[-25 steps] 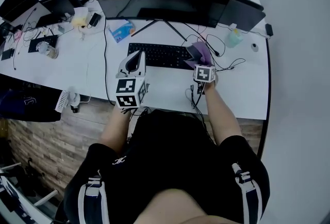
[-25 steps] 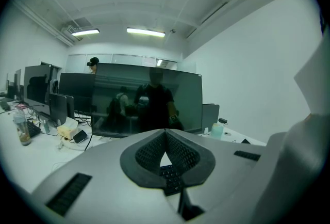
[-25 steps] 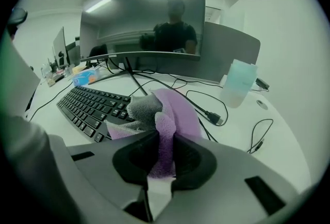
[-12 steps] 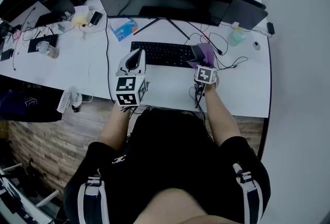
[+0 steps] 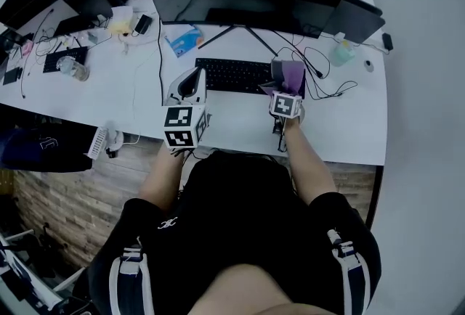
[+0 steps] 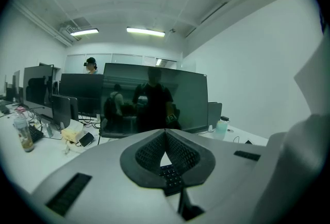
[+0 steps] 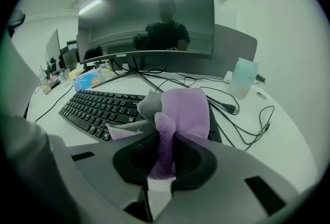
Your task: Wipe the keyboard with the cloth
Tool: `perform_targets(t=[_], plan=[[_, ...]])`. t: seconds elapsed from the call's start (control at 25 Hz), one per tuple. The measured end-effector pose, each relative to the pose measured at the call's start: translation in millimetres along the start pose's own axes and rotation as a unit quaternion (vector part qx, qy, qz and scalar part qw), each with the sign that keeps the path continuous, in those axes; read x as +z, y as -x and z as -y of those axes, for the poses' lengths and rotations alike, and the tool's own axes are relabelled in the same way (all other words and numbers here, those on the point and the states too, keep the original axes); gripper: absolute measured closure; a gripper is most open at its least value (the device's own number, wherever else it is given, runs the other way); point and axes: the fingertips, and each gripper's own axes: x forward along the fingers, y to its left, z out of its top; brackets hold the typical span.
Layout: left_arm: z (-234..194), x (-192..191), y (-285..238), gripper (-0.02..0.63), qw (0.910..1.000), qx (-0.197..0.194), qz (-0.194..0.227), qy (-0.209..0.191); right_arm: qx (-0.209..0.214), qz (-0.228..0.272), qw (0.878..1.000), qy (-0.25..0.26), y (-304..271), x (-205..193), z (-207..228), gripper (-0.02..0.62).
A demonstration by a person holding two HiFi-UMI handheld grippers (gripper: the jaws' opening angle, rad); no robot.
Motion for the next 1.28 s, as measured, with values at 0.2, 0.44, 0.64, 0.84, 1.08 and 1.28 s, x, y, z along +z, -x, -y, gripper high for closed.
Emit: perform_targets(t=[0.2,0.44,0.64,0.84,1.08,1.28], plan=[[-25.8,-3.2,10.8,0.595,1.0,0.007,-0.002,0.0,0.0,0.002,1.0,-0.001,-0.7,1.9,-24.6,0.512],[-48.8,-8.1,23.2,0.595,1.0,0.01,-0.001,-0.001,0.005,0.006,1.0,-0.001,-0.9,2.3,-58.7,0.512],[-70.2,-13.3,36.8,0.595,0.9998,0.017,0.0,-0.002,0.02,0.01,1.0,0.007,-1.0,2.2,-92.2,0.512],[-91.7,-17.5,51.6,0.595,0.9994,0.034,0.001,0.002,0.034,0.012,0.999,0.015,-1.5,4.7,-124.4,0.512],[-112.7,-21.9,65.5,0.595,0.9985,0.053,0.001,0.01,0.066,0.008,0.998,0.019,-5.2,6.2,-154.5,0.512],[-121.5,-26.5,74.8,0.595,0.9978,0.065,-0.002,0.011,0.057,0.01,0.997,0.042,-0.7,12.7,-166.9,0.512]])
